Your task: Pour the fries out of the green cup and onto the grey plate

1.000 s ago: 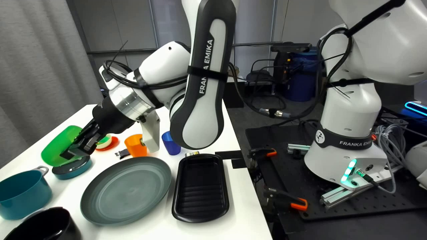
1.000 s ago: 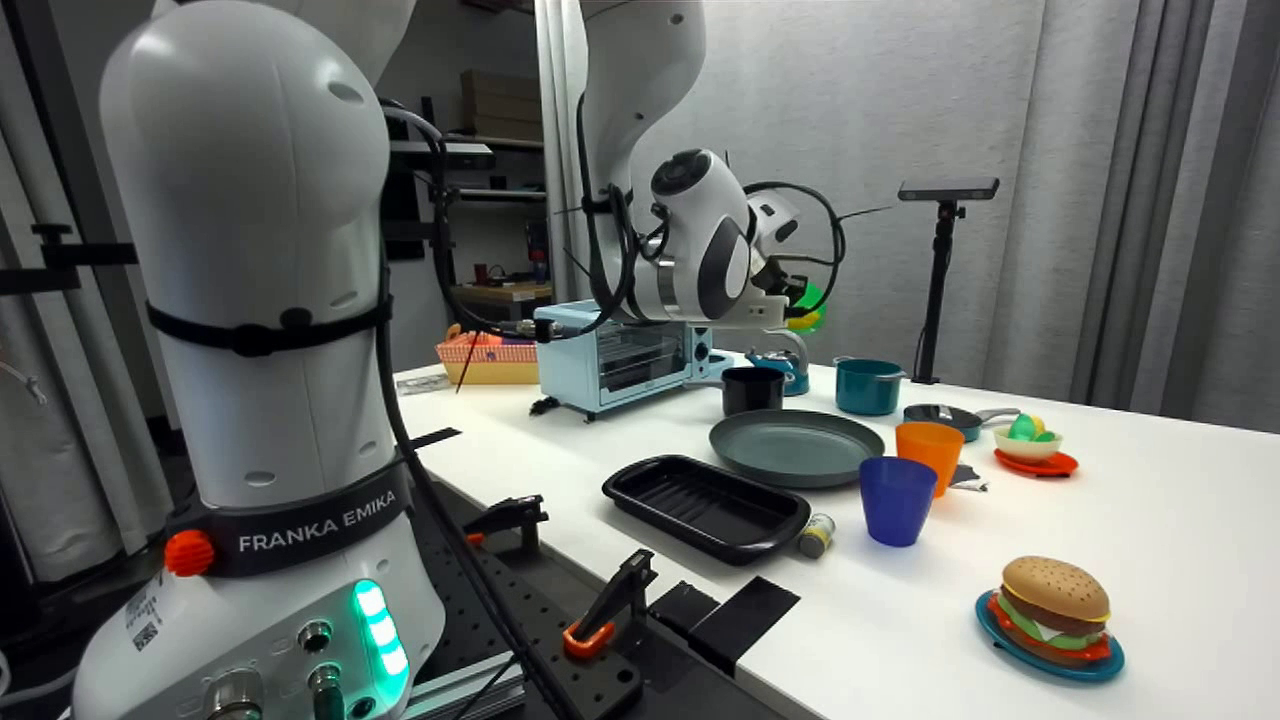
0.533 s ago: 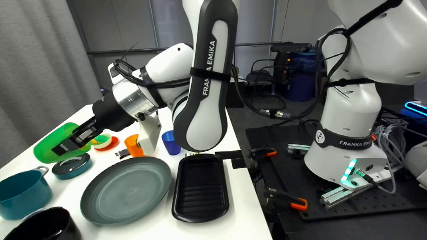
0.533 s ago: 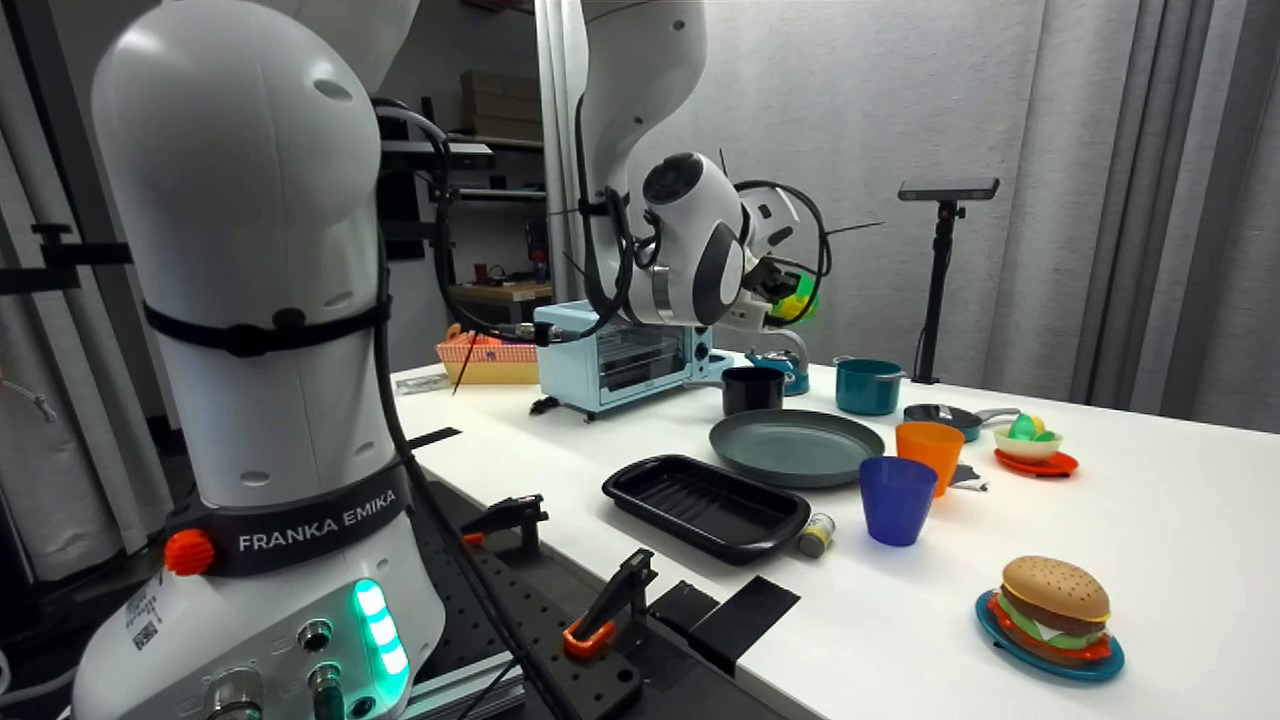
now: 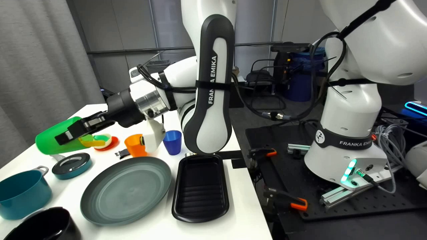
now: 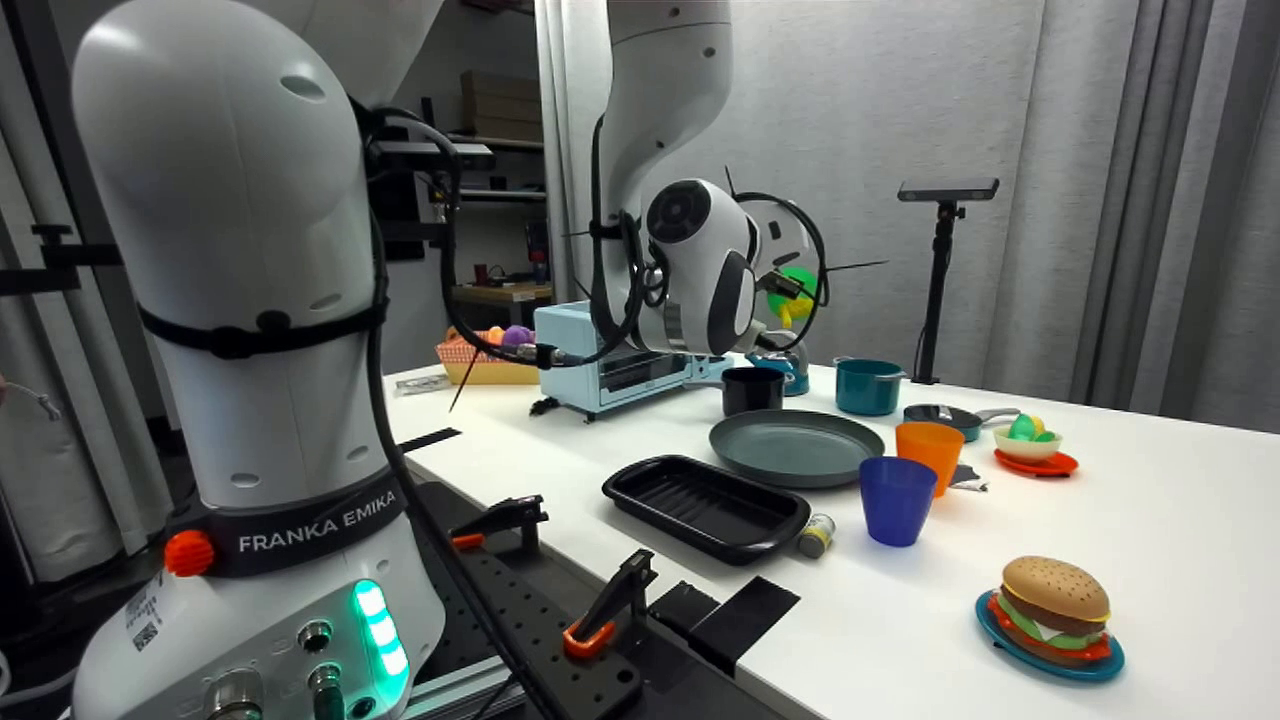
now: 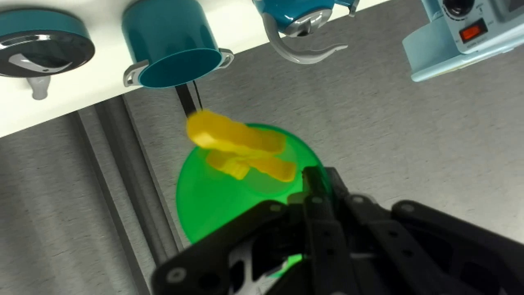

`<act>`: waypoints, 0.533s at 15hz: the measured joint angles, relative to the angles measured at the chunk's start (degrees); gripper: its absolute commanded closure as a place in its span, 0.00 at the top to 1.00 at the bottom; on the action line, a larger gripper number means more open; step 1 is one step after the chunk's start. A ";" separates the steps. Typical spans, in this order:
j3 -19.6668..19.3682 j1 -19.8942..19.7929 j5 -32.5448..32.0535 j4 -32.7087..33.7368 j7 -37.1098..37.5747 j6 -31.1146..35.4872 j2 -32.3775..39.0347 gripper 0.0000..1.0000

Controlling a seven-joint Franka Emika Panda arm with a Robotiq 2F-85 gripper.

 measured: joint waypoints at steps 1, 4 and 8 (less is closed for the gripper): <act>0.13 -0.41 -0.47 0.06 1.17 0.62 0.42 0.01; 3.79 -4.48 -1.94 2.02 3.90 0.14 0.87 0.01; 7.68 -9.31 -3.27 3.46 6.86 0.14 1.75 0.01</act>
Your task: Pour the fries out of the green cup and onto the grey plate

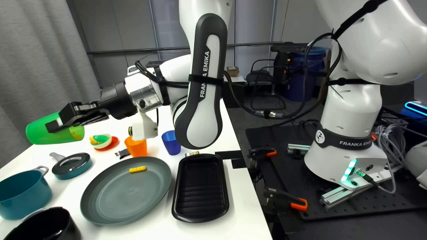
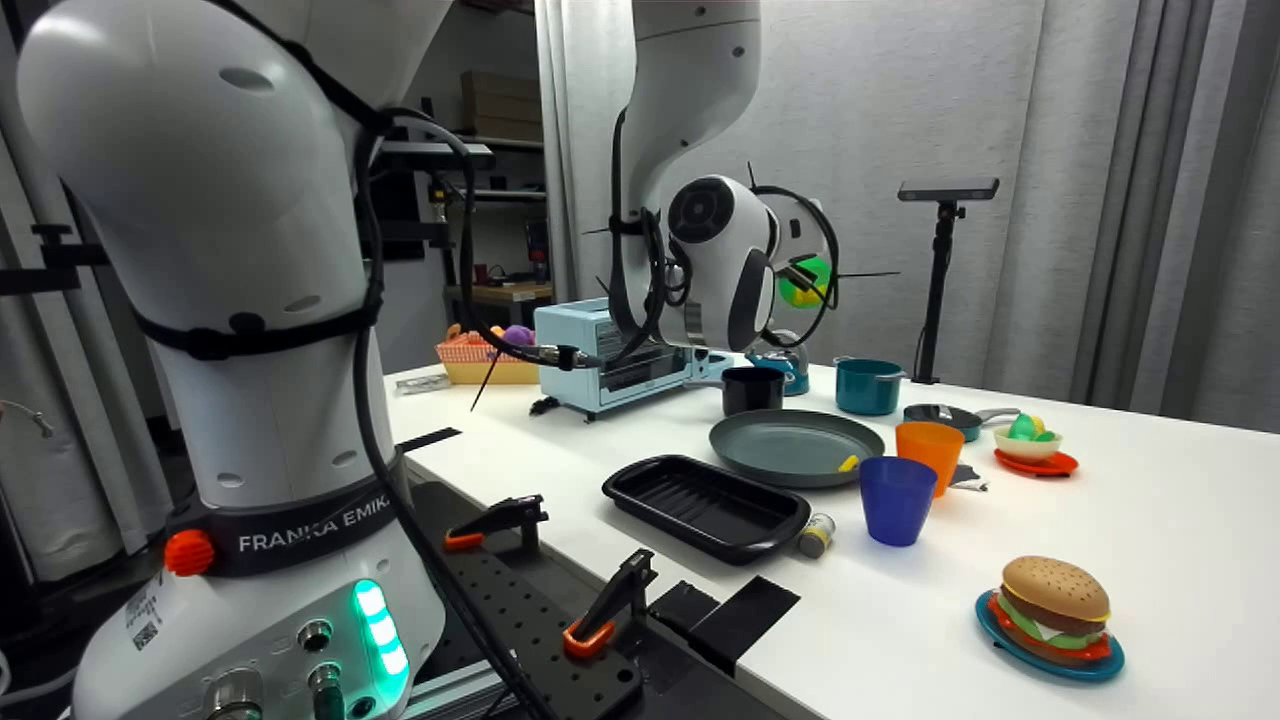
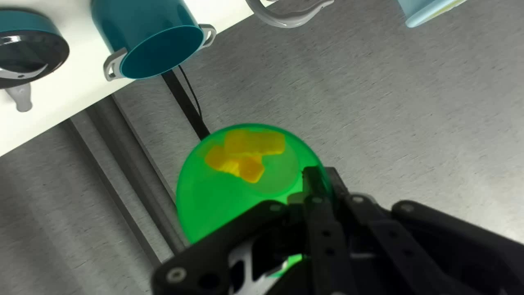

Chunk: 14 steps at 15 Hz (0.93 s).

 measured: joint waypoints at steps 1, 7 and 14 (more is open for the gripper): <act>1.16 -1.42 -0.75 0.32 0.74 0.00 0.46 0.01; 8.22 -10.18 -6.28 1.77 1.94 0.00 4.59 0.01; 14.32 -16.83 -8.71 2.11 -3.39 0.00 8.81 0.01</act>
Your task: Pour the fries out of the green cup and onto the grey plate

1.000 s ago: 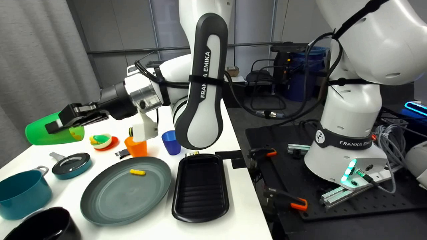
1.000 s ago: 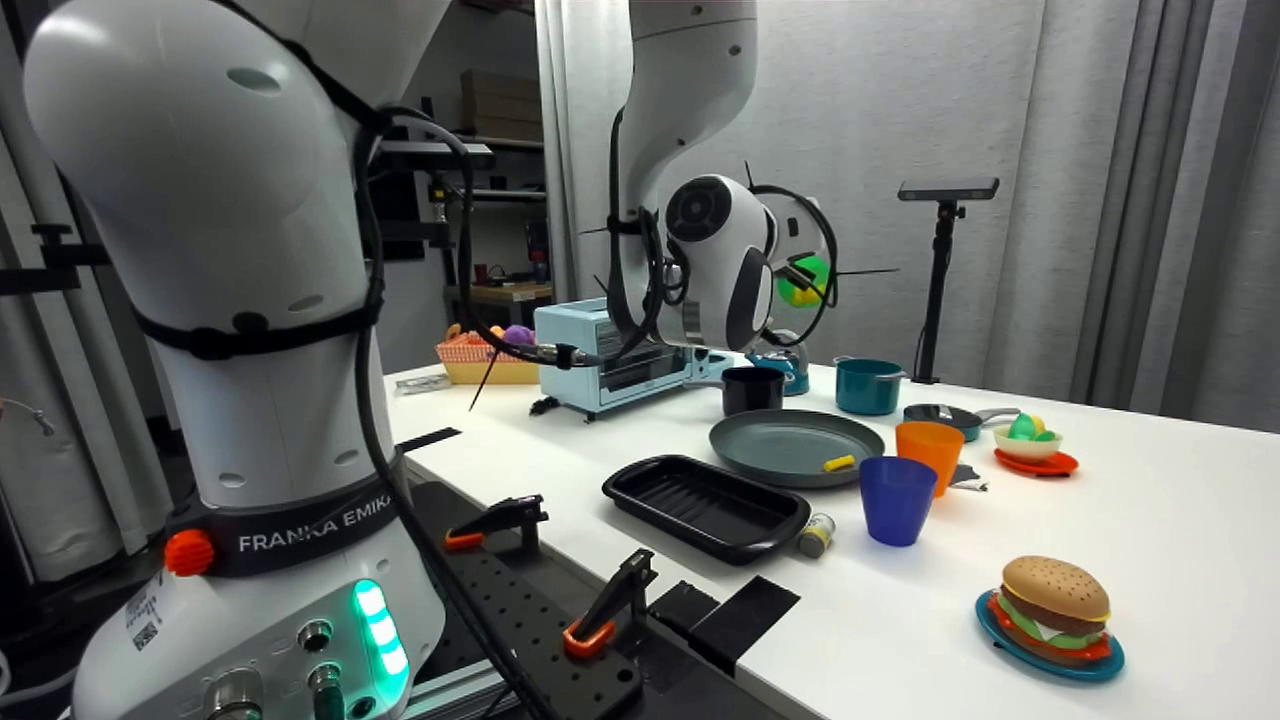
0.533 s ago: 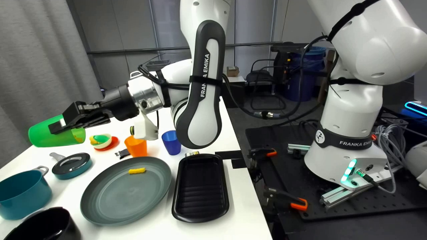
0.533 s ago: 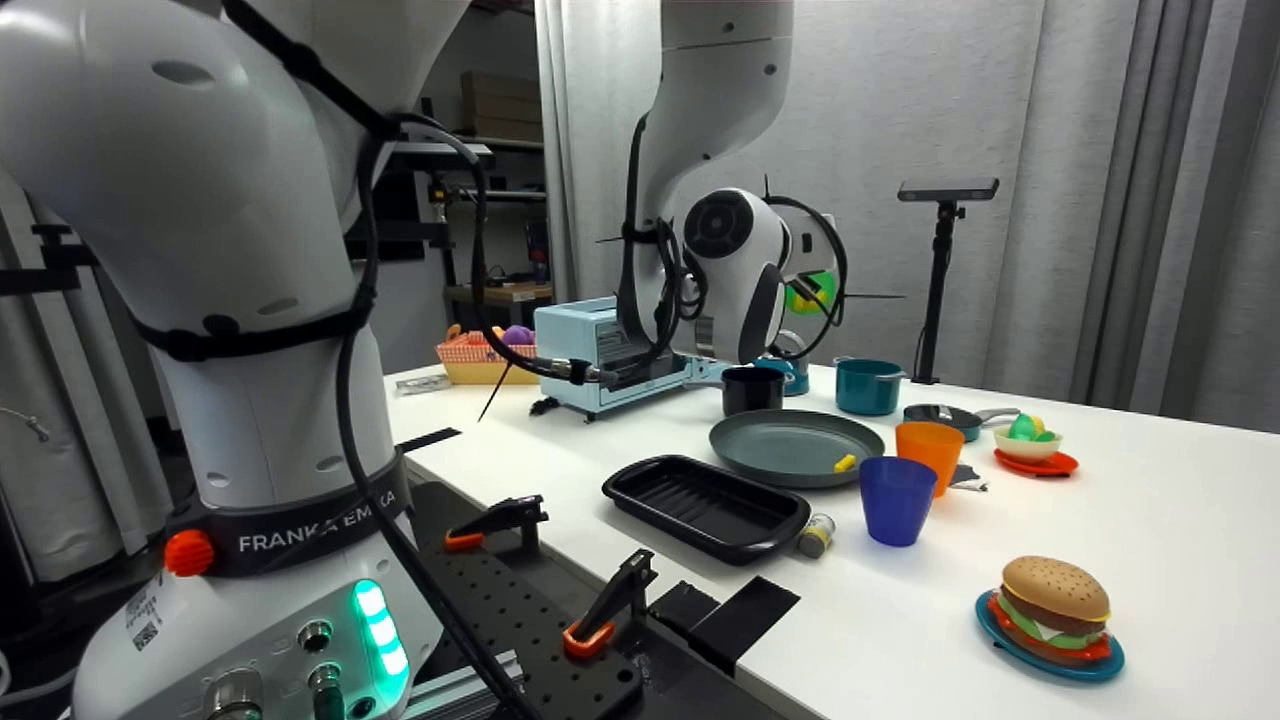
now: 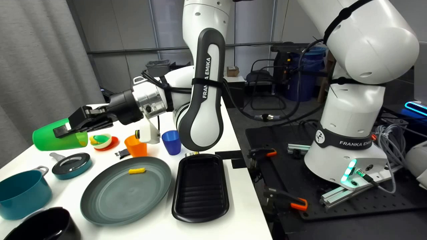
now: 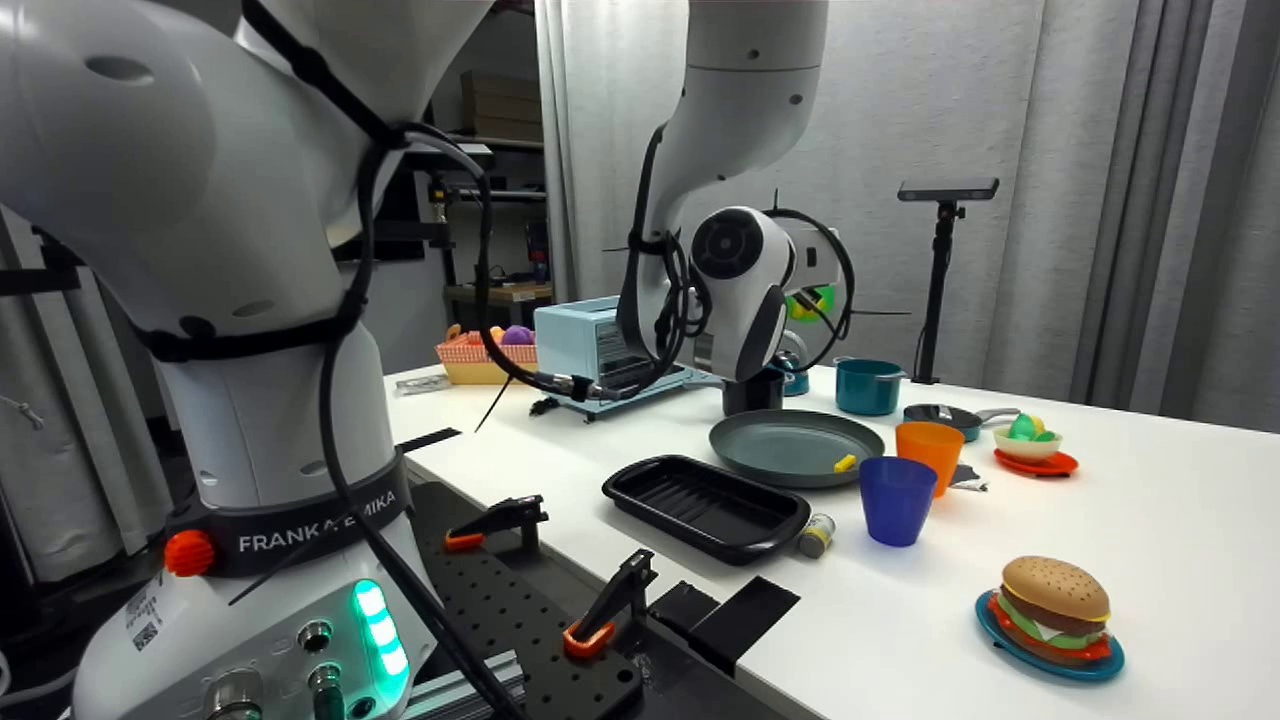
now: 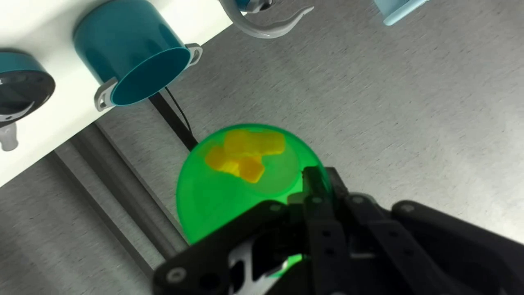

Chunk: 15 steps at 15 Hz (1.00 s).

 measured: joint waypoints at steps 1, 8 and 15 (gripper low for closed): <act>0.45 -0.31 0.00 -0.02 -1.23 0.00 0.34 0.01; 8.32 -5.58 -2.63 0.12 -7.24 0.01 1.87 0.01; 15.99 -13.68 -6.01 0.26 -11.31 0.01 5.77 0.01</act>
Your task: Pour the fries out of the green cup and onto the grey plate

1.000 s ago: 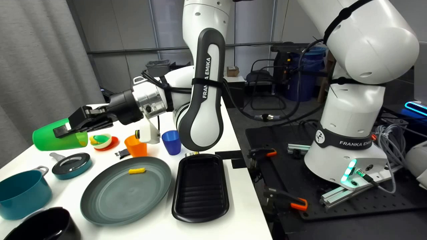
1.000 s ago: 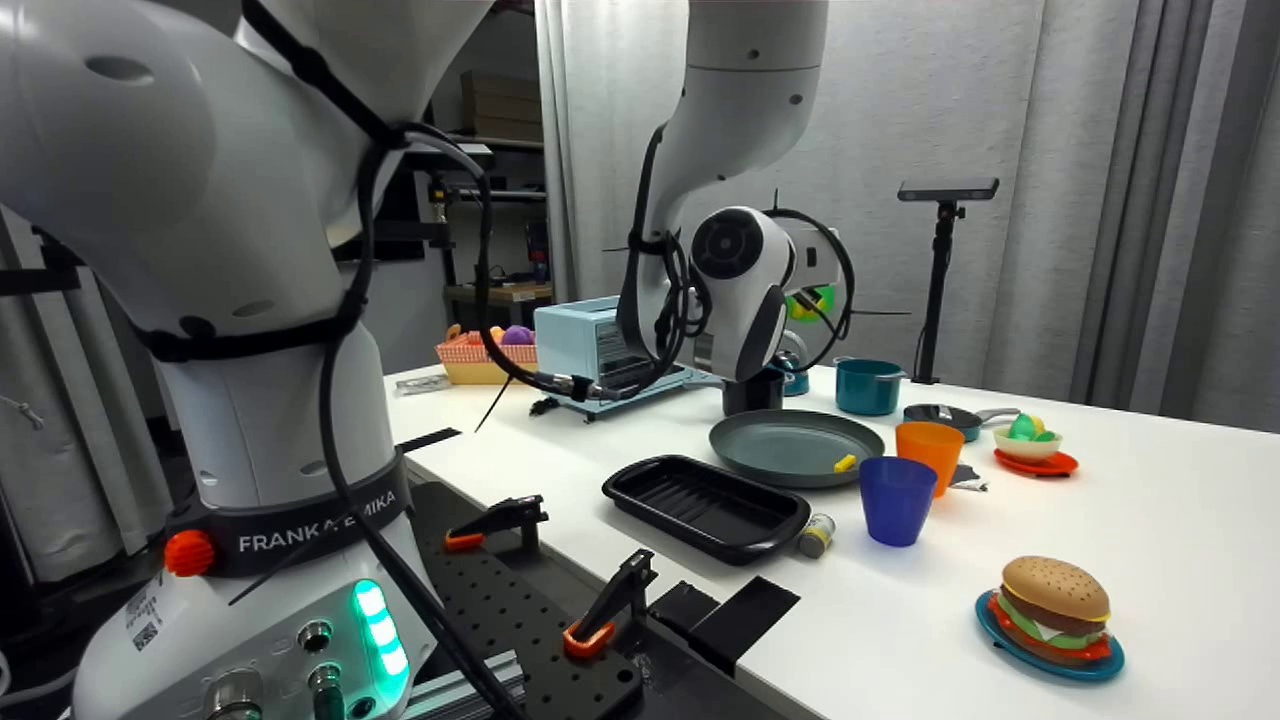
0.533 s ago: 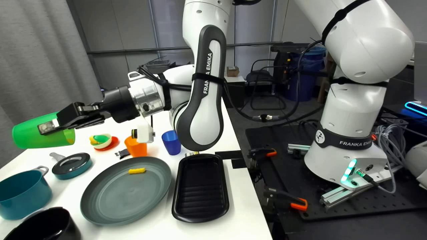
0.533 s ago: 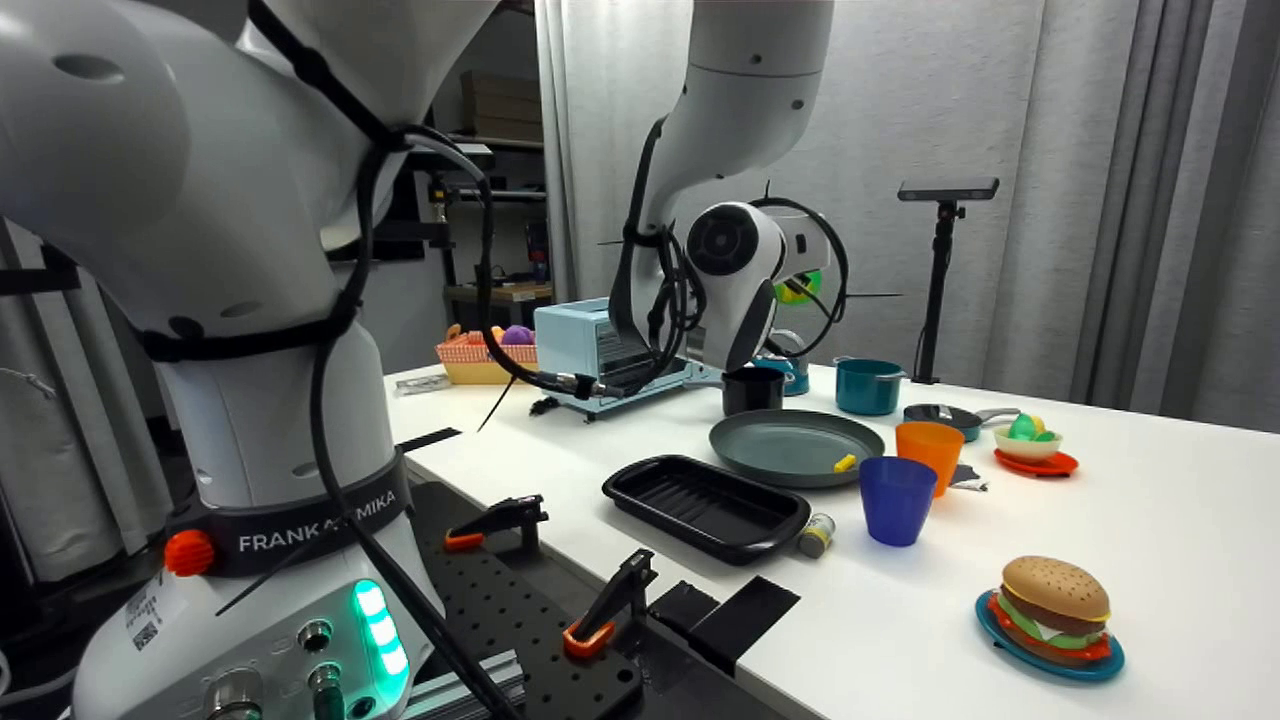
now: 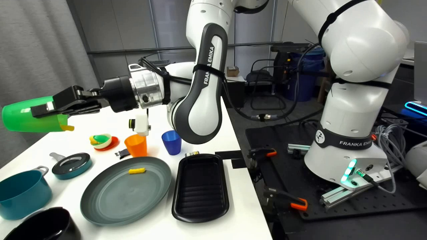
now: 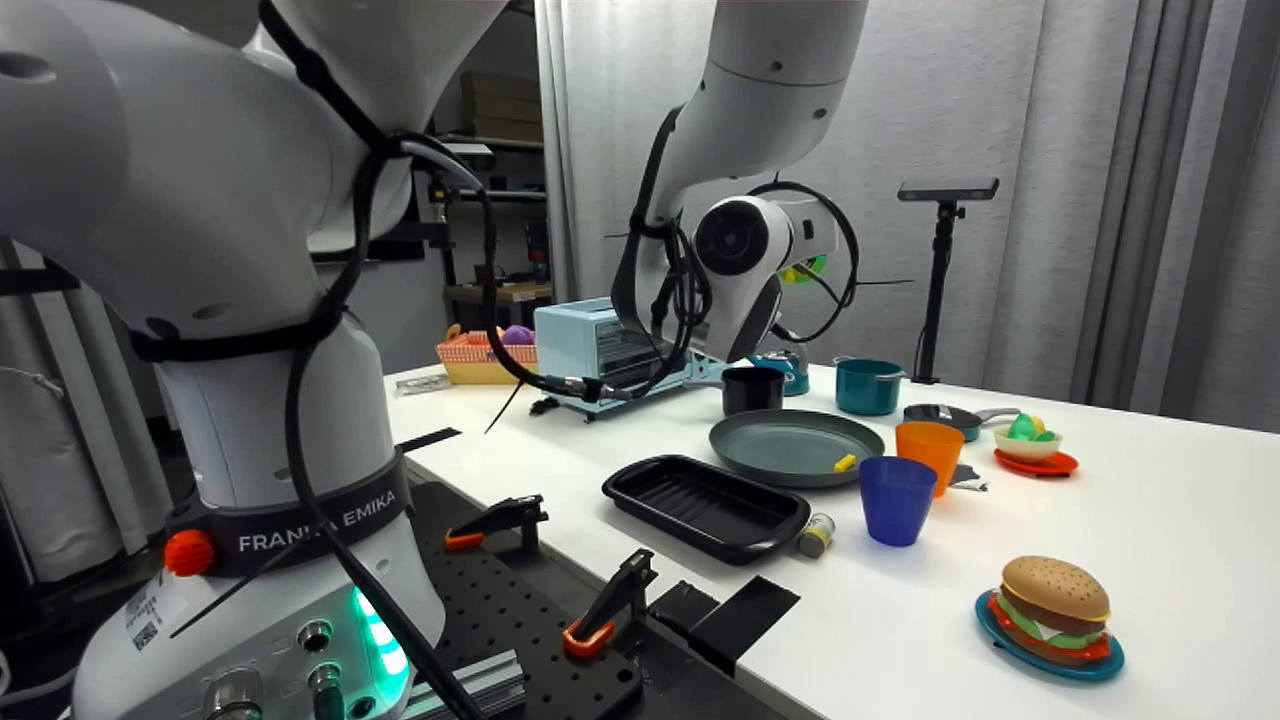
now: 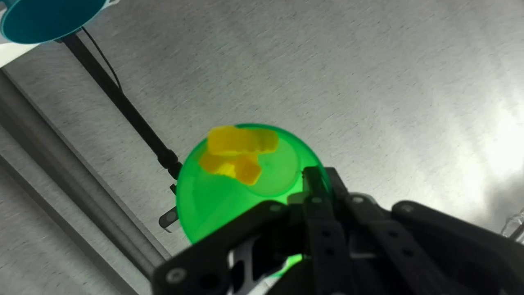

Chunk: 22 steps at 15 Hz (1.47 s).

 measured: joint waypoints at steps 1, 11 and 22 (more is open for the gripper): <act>0.76 -1.00 -0.86 0.01 -0.46 0.00 0.71 0.01; 3.99 -2.94 -4.59 -0.25 -4.08 0.00 3.38 0.01; -11.44 16.17 10.89 -1.88 -8.32 -0.57 -11.10 0.01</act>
